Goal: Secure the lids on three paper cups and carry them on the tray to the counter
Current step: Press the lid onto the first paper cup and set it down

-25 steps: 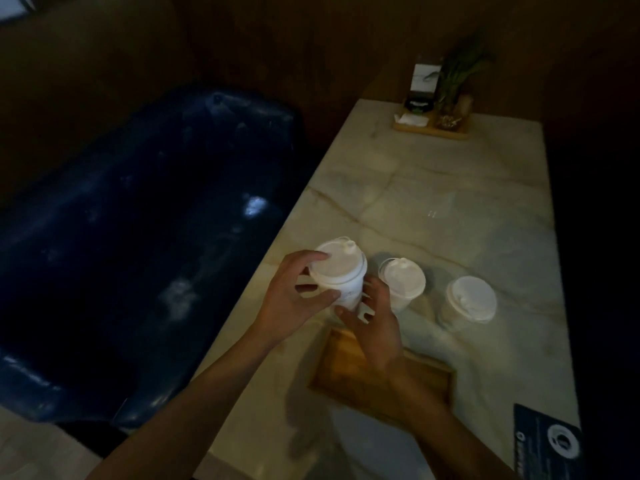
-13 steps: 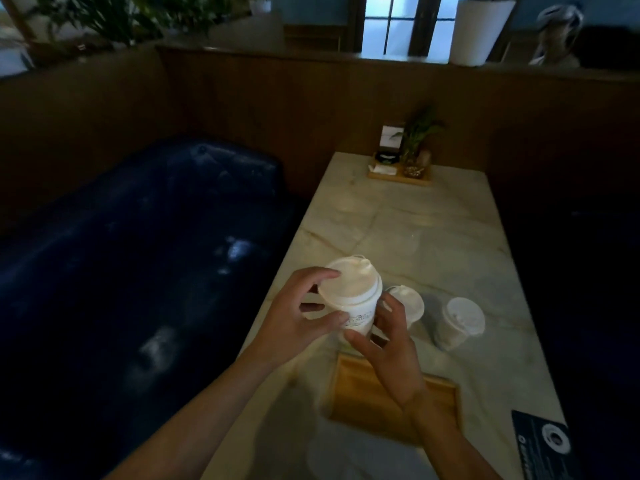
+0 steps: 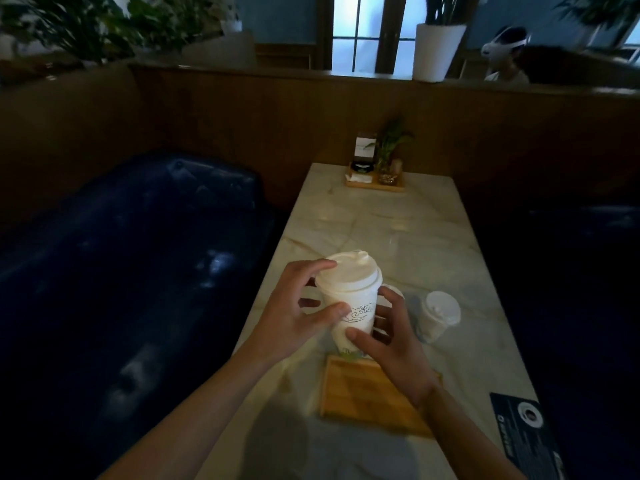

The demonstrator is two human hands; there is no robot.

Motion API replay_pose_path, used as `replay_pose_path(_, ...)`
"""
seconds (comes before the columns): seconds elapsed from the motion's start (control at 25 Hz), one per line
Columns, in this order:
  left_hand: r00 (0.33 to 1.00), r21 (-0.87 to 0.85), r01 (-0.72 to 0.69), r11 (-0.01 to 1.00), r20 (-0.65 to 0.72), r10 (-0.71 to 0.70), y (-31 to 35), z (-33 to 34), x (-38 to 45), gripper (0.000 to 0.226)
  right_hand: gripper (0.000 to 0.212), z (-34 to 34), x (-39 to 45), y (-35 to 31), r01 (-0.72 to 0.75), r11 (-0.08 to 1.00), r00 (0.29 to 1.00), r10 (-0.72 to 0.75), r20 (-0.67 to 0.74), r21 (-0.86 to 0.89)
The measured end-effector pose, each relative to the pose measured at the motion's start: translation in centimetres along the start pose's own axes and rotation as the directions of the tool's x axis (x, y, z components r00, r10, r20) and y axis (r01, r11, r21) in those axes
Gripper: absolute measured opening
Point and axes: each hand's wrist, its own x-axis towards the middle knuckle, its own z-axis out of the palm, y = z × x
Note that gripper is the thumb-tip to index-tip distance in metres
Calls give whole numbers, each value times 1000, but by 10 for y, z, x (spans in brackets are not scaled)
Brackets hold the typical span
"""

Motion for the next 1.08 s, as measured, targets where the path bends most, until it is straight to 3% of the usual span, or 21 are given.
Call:
replay_pose_path(0.12,1000,-72,18,997,1,-18,4,12,-4,62,70,-11,-7,-4,-5,999,999,3,54,37)
replay_pose_path(0.36,997,-123,67,990,-31,-72,20,31,-1,60,75,-26,-7,-9,-12,996,1000,10,18,90)
replay_pose_path(0.48,999,-34,25,999,-27,-26,29,36,1,54,85,-28,-6,-10,-24,993,1000,26,-12,113)
replay_pose_path(0.64,994,112,-108,988,-8,109,42,28,15,44,77,-39,0,-13,-50,976,999,50,5,213)
replay_pose_path(0.76,977,72,-210,975,-13,212,49,24,25,34,77,-48,4,-16,-70,965,997,64,32,254)
replay_pose_path(1.08,976,-30,-217,976,-8,217,60,25,41,31,73,-63,15,-18,-134,913,990,106,93,384)
